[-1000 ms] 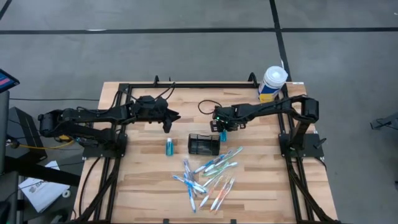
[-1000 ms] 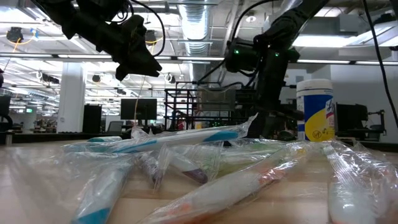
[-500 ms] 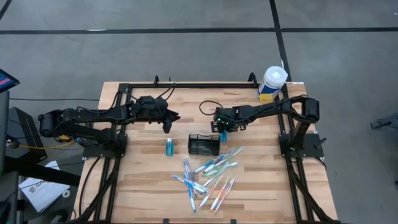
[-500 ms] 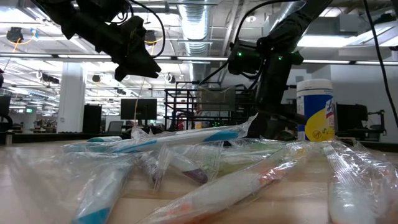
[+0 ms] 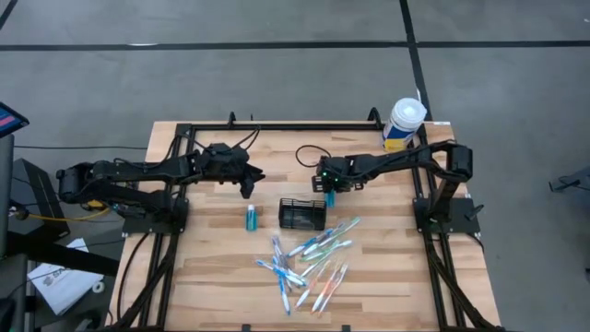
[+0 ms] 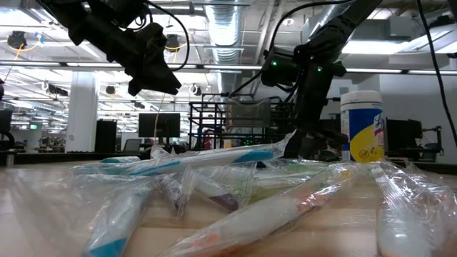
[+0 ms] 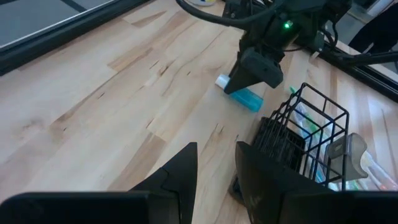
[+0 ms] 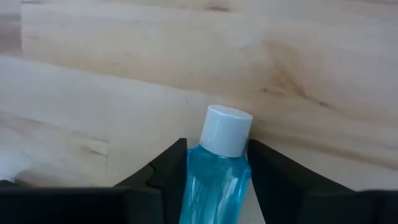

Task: Pick & Place toothbrushing station
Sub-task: Put the blue mouthwash into the black wire organizer

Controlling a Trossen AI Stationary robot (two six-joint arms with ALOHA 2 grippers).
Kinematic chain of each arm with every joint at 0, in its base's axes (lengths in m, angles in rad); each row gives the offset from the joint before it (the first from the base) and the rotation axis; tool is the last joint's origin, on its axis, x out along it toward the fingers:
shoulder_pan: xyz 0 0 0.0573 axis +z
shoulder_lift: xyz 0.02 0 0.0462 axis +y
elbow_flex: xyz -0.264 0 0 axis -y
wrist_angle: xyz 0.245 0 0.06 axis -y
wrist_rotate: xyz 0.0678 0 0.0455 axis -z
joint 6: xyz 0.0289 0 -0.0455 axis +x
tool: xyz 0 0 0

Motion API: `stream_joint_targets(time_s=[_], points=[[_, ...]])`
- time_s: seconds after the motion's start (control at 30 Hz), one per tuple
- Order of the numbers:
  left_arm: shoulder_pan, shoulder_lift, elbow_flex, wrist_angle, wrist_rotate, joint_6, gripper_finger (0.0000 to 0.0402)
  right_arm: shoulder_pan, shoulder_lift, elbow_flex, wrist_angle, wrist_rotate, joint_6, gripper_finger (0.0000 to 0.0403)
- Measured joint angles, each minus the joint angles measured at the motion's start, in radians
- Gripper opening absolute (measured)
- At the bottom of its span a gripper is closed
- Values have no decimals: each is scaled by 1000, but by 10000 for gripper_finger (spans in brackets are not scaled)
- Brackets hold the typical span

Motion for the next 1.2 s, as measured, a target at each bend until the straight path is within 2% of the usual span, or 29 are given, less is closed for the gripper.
stream_joint_targets(time_s=[0.33,0.6,0.67,0.83,0.93,1.2], points=[[11,0,0,0,0,0,104,-5,-5,5,-1,0,-38,88],[11,0,0,-1,-1,0,104,-20,-5,5,43,-20,-87,9],[11,0,0,-2,-2,1,104,-23,6,-3,36,-32,-100,2],[11,0,0,-3,-2,1,104,-24,3,-3,11,-32,-111,1],[11,0,0,-3,-7,1,104,-25,2,-1,25,-31,-128,16],[16,0,0,-3,-18,-1,104,-54,-55,-1,40,-32,-239,114]])
